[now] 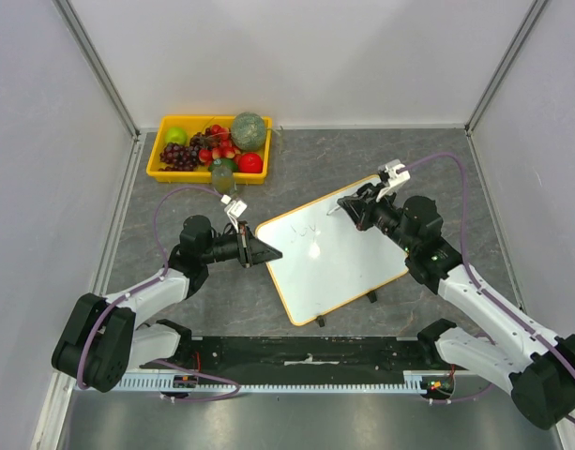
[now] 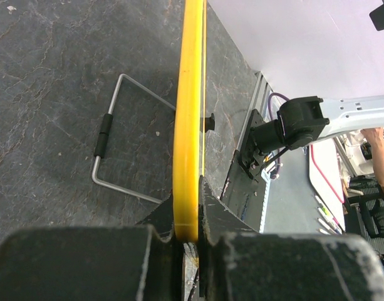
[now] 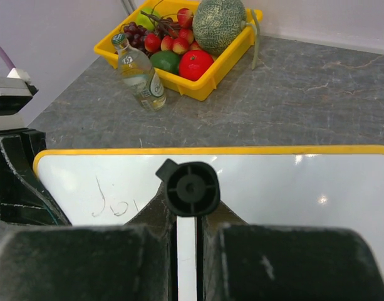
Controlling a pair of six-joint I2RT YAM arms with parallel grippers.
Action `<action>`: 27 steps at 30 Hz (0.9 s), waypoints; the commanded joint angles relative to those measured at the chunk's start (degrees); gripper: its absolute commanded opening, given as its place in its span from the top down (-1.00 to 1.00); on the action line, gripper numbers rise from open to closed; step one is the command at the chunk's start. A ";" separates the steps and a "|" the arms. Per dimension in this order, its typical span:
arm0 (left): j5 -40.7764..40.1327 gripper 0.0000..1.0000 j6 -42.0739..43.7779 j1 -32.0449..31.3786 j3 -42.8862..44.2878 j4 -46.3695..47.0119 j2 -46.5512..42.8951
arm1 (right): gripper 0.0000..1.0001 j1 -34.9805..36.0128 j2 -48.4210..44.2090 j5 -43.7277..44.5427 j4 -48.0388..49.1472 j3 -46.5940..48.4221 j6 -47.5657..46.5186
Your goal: Write a sentence on the whiteboard
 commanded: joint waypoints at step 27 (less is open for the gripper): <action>3.24 0.96 10.97 -1.18 -2.98 -3.77 2.06 | 1.00 0.14 1.05 5.07 0.33 -8.64 -0.96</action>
